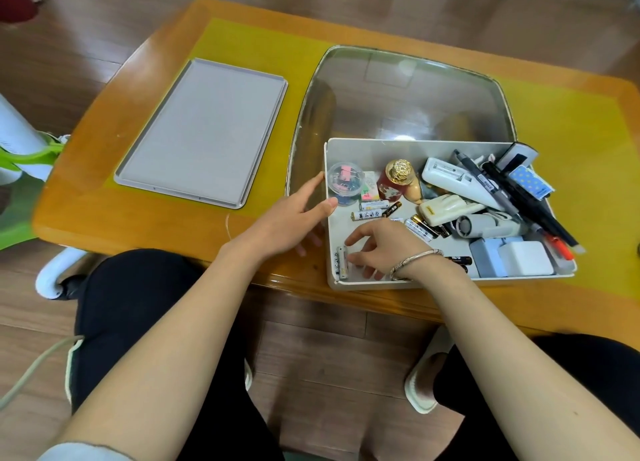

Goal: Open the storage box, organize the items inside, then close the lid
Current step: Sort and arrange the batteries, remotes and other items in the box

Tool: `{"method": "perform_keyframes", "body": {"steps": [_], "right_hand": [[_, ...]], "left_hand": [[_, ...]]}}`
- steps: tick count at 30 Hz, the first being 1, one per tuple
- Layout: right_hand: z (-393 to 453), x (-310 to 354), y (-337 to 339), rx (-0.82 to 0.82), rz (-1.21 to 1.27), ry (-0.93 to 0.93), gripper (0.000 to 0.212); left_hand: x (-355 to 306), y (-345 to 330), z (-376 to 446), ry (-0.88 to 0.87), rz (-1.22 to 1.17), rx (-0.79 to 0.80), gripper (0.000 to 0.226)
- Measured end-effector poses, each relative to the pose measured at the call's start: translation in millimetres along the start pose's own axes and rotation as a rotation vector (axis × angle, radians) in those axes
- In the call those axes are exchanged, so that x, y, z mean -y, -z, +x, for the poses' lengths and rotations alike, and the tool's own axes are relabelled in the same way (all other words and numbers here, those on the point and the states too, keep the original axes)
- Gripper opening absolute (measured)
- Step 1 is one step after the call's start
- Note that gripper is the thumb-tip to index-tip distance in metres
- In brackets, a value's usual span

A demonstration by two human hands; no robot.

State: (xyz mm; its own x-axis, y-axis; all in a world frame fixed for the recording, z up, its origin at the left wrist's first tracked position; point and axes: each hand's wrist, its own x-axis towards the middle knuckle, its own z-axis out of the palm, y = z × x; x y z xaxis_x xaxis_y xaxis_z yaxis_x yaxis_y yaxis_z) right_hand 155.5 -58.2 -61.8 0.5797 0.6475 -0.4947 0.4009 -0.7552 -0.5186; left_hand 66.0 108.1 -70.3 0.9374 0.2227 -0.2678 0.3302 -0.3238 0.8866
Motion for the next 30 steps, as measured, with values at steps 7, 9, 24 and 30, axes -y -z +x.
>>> {"method": "perform_keyframes", "body": {"steps": [7, 9, 24, 30], "right_hand": [[2.2, 2.8, 0.0, 0.078, 0.055, 0.047, 0.036], [2.9, 3.9, 0.3, 0.119, 0.041, 0.073, 0.037], [2.2, -1.8, 15.1, 0.191, 0.094, 0.080, 0.027], [8.2, -21.1, 30.1, -0.295, 0.148, 0.086, 0.014]], "left_hand": [[-2.1, -15.7, -9.2, 0.077, -0.150, -0.092, 0.056], [-3.8, -22.0, -9.2, 0.059, -0.128, -0.151, 0.053], [-28.7, -67.3, -6.2, 0.133, -0.093, -0.547, 0.039], [-26.9, -68.1, -5.0, 0.113, -0.177, -0.579, 0.039]]}}
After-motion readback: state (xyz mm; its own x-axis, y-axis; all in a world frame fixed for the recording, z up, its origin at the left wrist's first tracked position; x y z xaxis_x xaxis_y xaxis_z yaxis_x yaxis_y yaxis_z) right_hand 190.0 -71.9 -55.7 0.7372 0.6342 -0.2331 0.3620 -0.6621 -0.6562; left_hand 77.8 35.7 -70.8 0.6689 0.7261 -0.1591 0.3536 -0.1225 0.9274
